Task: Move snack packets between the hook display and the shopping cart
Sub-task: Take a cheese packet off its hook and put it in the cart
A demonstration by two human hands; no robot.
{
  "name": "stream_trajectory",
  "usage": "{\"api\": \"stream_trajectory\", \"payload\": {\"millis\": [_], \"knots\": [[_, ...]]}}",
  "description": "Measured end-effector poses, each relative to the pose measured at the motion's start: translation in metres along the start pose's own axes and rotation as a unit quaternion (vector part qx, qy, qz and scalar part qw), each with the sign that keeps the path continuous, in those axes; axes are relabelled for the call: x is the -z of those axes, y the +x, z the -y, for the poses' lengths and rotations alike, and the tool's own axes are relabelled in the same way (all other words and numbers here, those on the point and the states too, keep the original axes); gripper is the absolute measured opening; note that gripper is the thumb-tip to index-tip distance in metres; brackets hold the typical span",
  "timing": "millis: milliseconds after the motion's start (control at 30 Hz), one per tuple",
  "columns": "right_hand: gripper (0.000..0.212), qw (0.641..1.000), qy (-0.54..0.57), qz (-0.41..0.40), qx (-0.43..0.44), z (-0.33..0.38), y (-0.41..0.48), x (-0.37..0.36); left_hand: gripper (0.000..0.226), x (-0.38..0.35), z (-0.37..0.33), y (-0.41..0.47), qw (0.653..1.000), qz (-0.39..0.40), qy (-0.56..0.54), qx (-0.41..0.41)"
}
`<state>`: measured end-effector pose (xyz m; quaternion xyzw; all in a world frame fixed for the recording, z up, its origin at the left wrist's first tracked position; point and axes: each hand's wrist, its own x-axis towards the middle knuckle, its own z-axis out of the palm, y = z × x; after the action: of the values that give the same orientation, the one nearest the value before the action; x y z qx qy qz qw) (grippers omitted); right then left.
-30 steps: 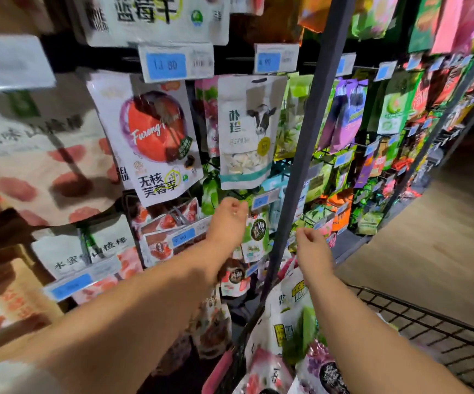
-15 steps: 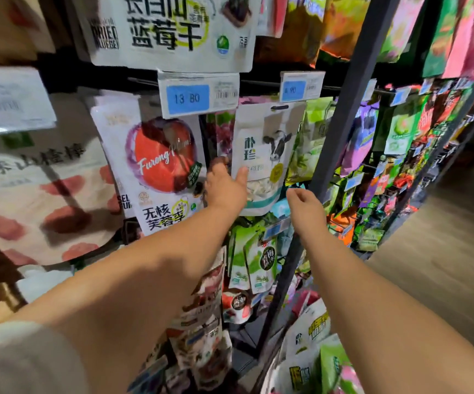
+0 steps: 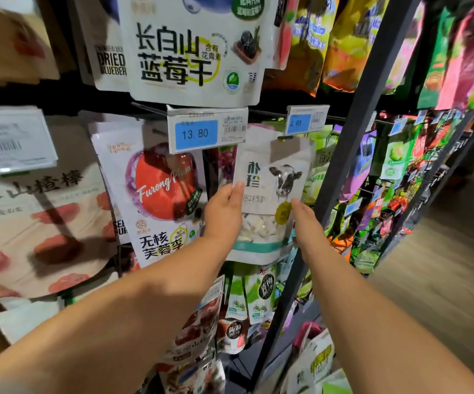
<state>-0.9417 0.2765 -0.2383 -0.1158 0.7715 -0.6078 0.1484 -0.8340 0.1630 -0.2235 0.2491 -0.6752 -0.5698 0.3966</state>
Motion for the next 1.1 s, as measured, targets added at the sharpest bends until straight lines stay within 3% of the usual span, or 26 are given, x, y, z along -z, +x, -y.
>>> {"api": "stream_trajectory", "payload": {"millis": [133,300,500,600,700,833,933,1000,1100], "knots": [[0.053,0.998,0.061,-0.012,-0.011,0.005,-0.008,0.001,0.042,0.001,-0.013,-0.01,1.0,-0.008,-0.014,-0.022],[0.052,0.994,0.088,-0.057,0.032,-0.009,-0.013,0.01,0.044,-0.002,-0.027,-0.03,0.997,0.003,-0.078,0.011],[0.047,0.991,0.095,-0.07,0.057,-0.011,-0.038,0.032,0.027,-0.008,-0.042,-0.056,0.988,0.018,-0.145,0.05],[0.05,0.993,0.07,-0.081,0.047,-0.028,-0.056,0.047,0.028,-0.009,-0.033,-0.078,0.994,0.038,-0.084,0.06],[0.033,0.995,0.022,-0.097,0.019,-0.059,-0.079,0.065,0.026,-0.013,-0.015,-0.105,0.99,0.1,-0.049,0.087],[0.03,0.993,-0.044,-0.11,-0.016,-0.112,-0.115,0.097,0.027,-0.019,0.022,-0.145,0.978,0.182,0.054,0.092],[0.03,0.989,-0.061,-0.118,-0.064,-0.158,-0.148,0.125,0.024,-0.026,0.048,-0.183,0.954,0.247,0.092,0.145],[0.031,0.983,-0.1,-0.12,-0.1,-0.193,-0.168,0.142,0.017,-0.03,0.063,-0.204,0.922,0.283,0.185,0.186],[0.03,0.974,-0.136,-0.13,-0.129,-0.235,-0.194,0.164,0.03,-0.037,0.095,-0.228,0.873,0.345,0.295,0.179]]}}
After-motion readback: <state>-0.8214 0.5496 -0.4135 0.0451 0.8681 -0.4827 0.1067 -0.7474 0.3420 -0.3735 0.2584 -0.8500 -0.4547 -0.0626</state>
